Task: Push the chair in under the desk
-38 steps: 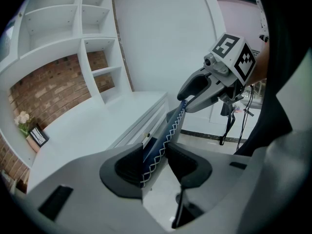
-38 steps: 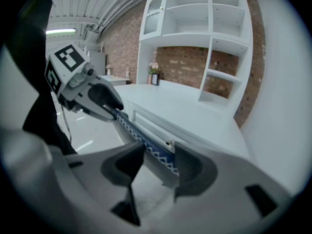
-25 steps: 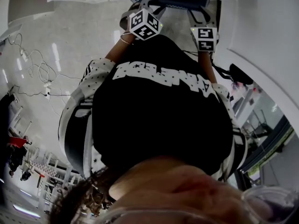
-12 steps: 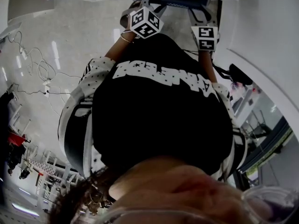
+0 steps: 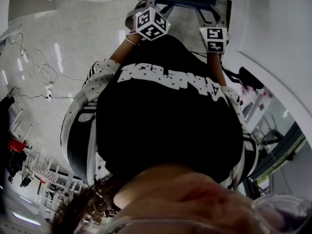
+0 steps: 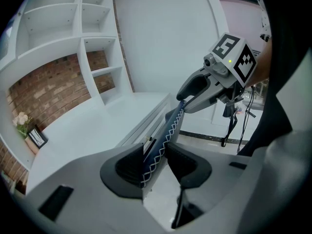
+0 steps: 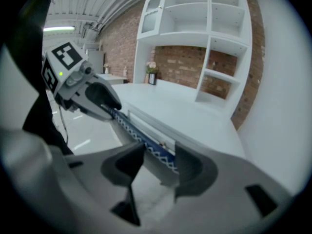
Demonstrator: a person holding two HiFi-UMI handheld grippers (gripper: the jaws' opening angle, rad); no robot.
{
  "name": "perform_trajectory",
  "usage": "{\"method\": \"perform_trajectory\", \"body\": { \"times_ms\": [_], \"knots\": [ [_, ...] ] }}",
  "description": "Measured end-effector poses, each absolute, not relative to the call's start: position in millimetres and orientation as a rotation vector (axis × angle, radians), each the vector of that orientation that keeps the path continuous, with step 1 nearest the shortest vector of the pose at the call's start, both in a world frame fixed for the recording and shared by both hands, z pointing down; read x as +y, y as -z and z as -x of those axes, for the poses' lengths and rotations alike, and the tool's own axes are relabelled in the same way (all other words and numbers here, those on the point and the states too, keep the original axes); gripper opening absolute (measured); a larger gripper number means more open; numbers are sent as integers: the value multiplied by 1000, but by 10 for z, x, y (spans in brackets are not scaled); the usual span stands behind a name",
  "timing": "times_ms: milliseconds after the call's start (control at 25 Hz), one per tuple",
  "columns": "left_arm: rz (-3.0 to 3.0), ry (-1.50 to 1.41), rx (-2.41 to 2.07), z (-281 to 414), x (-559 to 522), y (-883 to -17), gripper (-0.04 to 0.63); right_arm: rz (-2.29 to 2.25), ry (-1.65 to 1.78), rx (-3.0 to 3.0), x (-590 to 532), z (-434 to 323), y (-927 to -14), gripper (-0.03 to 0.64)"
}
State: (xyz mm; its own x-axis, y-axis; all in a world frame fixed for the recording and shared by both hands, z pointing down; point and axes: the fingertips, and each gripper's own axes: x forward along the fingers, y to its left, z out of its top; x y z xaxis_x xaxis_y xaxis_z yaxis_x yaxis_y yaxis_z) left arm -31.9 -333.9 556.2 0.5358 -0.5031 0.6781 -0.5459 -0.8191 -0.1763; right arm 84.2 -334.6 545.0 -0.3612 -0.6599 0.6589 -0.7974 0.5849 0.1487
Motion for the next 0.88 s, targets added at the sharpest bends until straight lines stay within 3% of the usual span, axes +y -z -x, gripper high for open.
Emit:
{"method": "perform_trajectory", "body": {
  "times_ms": [880],
  "knots": [
    [-2688,-1190,-947,248,-3376,-5571,180,-1118,-258,-2149,-3404,-909,-5450,206]
  ]
}}
